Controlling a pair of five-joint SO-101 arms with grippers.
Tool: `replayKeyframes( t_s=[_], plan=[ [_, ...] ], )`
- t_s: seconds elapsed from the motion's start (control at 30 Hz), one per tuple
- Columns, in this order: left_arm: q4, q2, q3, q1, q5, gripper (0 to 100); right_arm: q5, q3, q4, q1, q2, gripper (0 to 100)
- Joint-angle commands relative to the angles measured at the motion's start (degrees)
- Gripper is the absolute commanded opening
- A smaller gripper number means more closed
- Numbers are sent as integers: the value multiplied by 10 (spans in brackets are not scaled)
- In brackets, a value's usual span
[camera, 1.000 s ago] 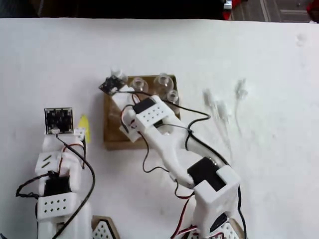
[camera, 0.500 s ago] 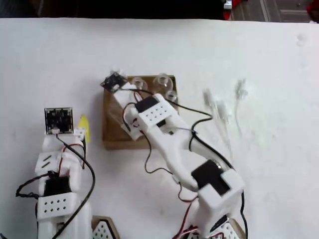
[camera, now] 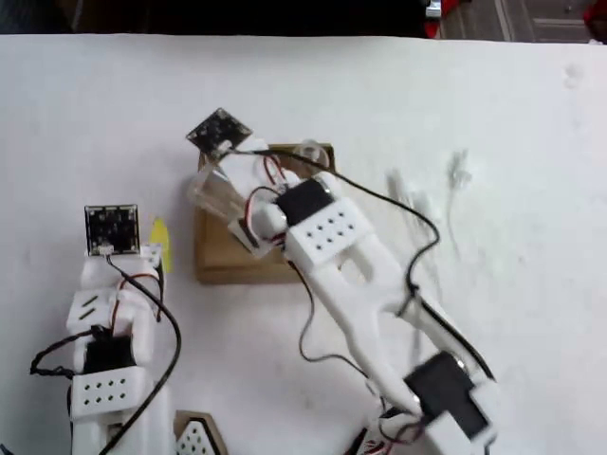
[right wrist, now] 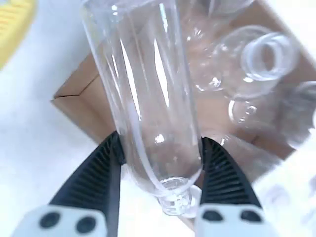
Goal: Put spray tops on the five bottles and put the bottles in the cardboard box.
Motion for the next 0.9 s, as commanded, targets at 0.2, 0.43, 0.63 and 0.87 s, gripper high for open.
replayKeyframes(
  t_s=[0.2,0.43,0.63,0.87],
  plan=[
    [-15,-8,-30,-7,7,175,57,-18,104,39,-162,59],
    [-15,-8,-30,-7,7,175,122,-16,172,208,-214,59],
    [-15,-8,-29,-7,7,175,150,-16,182,308,-245,59],
    [-15,-8,-29,-8,7,175,155,-6,180,379,-259,59]
  ],
)
